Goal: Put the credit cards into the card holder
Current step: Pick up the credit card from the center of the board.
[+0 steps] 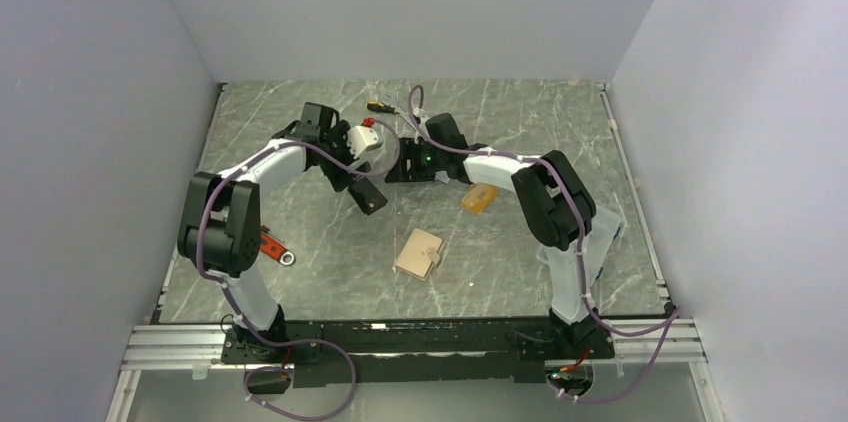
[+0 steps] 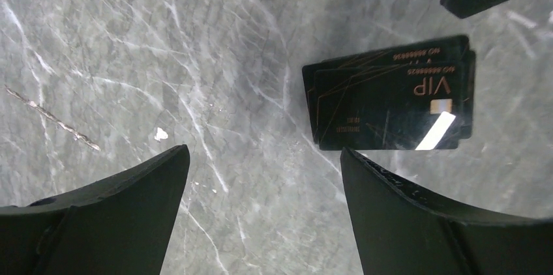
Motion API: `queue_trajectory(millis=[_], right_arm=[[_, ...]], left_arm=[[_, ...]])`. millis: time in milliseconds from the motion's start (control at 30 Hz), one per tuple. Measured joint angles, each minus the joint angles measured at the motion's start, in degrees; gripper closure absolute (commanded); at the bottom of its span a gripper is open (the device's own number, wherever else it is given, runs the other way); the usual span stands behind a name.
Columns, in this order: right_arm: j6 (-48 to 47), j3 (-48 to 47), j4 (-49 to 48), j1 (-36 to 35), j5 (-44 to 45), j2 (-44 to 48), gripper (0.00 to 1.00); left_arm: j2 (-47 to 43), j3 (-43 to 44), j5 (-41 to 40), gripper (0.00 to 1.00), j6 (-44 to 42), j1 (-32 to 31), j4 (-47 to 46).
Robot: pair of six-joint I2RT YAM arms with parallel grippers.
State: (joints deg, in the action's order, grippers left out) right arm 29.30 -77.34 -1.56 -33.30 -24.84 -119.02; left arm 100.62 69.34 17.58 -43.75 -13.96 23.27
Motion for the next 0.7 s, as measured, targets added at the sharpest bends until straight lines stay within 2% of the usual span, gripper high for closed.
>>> queue_trajectory(millis=[333, 700], right_arm=[[4.8, 0.0, -6.0, 0.0, -5.4, -4.3, 0.42], [5.9, -0.6, -7.6, 0.0, -7.6, -5.6, 0.42]], left_arm=[[-0.8, -10.8, -0.8, 0.1, -8.9, -0.2, -8.2], [-1.7, -10.6, 3.0, 0.09, -12.7, -0.2, -8.9]])
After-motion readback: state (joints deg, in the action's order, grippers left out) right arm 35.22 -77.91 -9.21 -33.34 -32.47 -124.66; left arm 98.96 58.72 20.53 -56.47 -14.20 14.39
